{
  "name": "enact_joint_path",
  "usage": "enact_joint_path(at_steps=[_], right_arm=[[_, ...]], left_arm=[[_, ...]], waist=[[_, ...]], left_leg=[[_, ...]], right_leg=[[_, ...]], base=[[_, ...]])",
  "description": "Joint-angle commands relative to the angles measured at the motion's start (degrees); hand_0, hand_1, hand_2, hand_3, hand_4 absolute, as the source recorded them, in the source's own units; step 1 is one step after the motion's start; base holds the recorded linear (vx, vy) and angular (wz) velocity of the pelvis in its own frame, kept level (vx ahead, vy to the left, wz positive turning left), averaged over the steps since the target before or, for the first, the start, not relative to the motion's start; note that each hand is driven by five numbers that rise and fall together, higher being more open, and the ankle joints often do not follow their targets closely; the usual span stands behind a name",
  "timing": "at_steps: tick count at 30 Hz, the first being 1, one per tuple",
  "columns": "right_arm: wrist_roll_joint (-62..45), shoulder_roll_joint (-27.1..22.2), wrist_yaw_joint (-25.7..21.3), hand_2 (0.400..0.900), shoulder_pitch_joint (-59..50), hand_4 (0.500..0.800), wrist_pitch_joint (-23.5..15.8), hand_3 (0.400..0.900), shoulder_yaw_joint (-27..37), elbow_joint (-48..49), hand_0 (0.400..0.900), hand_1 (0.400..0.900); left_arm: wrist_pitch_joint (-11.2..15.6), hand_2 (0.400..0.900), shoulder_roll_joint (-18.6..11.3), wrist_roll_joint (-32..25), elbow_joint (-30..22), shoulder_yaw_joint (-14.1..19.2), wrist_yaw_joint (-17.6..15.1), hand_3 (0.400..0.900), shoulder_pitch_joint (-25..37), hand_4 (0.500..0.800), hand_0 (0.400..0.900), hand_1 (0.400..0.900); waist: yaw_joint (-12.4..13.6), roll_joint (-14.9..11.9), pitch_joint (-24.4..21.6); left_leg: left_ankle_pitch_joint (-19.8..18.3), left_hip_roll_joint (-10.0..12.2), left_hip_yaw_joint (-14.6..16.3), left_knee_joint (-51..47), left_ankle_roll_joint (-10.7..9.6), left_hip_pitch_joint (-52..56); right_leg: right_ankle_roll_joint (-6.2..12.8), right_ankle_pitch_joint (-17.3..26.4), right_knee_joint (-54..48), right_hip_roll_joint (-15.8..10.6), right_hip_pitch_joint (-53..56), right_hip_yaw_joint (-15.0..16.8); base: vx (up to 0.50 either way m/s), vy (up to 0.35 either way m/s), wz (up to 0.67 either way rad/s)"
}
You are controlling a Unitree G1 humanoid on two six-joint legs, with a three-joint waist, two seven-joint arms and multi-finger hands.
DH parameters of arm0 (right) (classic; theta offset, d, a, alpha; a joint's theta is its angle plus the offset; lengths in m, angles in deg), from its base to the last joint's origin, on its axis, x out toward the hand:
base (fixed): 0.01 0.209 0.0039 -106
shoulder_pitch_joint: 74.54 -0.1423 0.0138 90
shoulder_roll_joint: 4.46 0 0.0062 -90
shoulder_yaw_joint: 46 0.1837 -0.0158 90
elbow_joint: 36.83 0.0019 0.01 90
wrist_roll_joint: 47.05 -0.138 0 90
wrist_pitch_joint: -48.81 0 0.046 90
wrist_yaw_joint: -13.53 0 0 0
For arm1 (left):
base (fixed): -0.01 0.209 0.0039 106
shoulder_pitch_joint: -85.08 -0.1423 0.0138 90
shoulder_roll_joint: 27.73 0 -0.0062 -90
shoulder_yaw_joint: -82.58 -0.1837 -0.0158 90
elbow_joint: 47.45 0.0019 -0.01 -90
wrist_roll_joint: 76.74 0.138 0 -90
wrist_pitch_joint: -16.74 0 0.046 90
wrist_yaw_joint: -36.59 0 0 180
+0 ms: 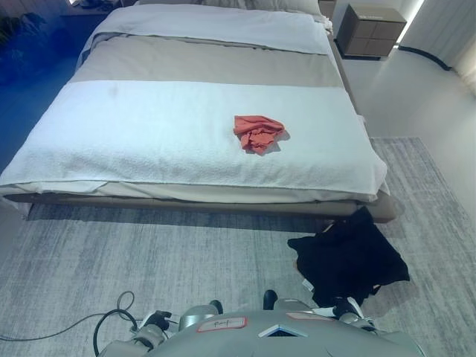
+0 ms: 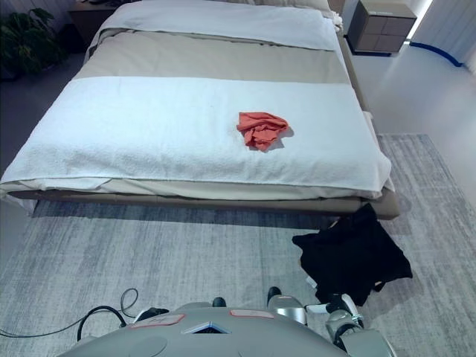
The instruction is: Put the clothes on the bed into the basket.
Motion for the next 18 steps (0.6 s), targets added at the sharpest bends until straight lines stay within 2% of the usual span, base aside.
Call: enact_joint_path(at_steps=[1,18], right_arm=[[0.23,-1.70,-0.82,0.900,-5.65,0.800,-0.05,0.900,-0.67,-3.28,0.900,0.900],[0.43,-1.43,-0.67,0.900,-5.67,0.800,-0.31,0.900,-1.11,-3.11,0.900,0.900]], left_arm=[[0.18,0.900,-0.31,-0.80,3.58,1.97,-0.70,0.900,4.04,0.800,0.900,0.900],[0.74,0.900,0.14,-1.82,2.79,1.55,-1.22,0.900,4.71,0.800,0.900,0.900]], waist=[[0.13,0.09,1.66],[0.01,0.12,1.97]], left_leg=[[-0.48,-1.22,-4.33,0.34,-1.44,-1.09],[-0.57,-1.21,-4.44,0.34,-1.52,-0.95]], right_leg=[[1.85,-2.47,0.23,1.34,2.34,-0.29],[1.79,-2.63,0.23,1.33,2.46,-0.42]], base=[[0.00,0.000,0.00],[0.00,0.000,0.00]])
